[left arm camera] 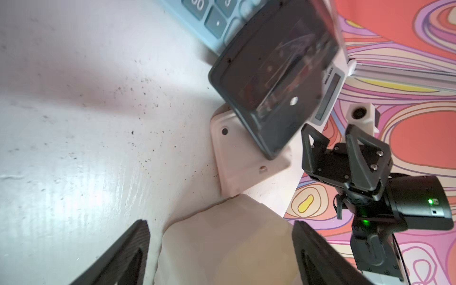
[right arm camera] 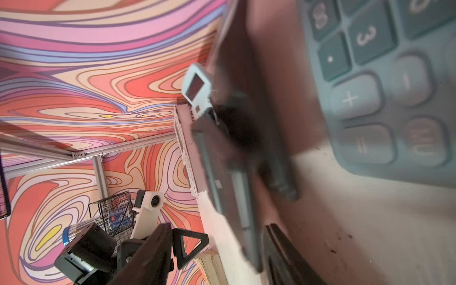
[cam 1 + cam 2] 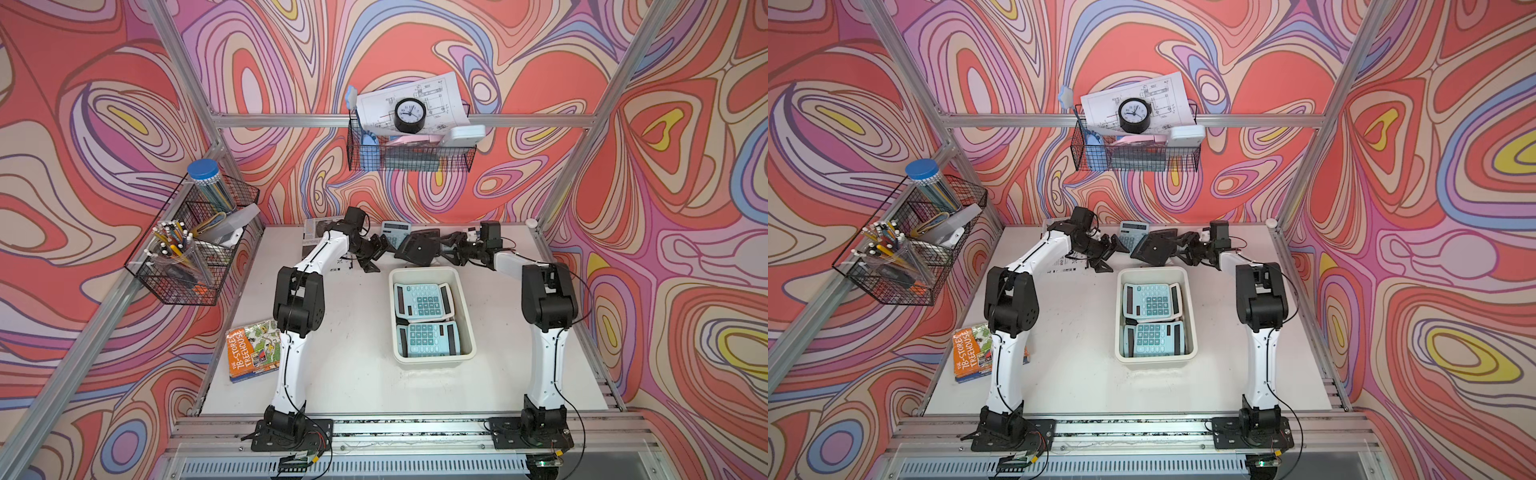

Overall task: Put the calculator in the storage box
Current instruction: Pick up the calculator at the center of the board.

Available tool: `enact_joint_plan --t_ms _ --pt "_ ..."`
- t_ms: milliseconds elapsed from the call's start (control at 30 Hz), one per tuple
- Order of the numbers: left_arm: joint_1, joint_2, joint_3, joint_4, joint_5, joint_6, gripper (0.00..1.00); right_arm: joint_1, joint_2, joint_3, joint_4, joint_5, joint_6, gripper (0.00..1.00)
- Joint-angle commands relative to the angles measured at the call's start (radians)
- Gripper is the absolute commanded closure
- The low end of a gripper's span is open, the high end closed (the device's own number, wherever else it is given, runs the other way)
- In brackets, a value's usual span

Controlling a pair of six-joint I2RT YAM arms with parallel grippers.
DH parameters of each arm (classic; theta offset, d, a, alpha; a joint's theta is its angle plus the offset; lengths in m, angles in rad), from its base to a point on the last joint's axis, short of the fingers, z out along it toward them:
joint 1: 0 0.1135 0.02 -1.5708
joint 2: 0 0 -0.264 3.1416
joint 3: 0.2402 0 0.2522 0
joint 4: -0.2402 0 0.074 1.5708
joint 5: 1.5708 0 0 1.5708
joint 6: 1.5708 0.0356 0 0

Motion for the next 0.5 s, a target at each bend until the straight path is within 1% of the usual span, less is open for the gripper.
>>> enact_joint_plan --t_ms 0,67,233,333,467 --pt "0.0 -0.022 -0.02 0.015 -0.019 -0.009 0.14 -0.042 -0.068 -0.023 -0.087 0.082 -0.081 0.4" --pt "0.002 -0.025 -0.022 0.015 -0.018 -0.006 0.14 -0.057 -0.075 -0.029 -0.093 0.079 -0.084 0.4" --pt "0.003 -0.024 -0.017 0.004 -0.019 0.003 0.14 -0.081 -0.059 0.027 -0.215 0.105 -0.152 0.4" --pt "0.005 -0.019 -0.014 -0.018 -0.023 0.016 0.13 -0.084 -0.048 0.041 -0.227 0.1 -0.154 0.38" --pt "0.01 -0.011 -0.013 -0.031 -0.024 0.024 0.12 -0.072 0.014 0.053 -0.194 0.01 -0.12 0.37"
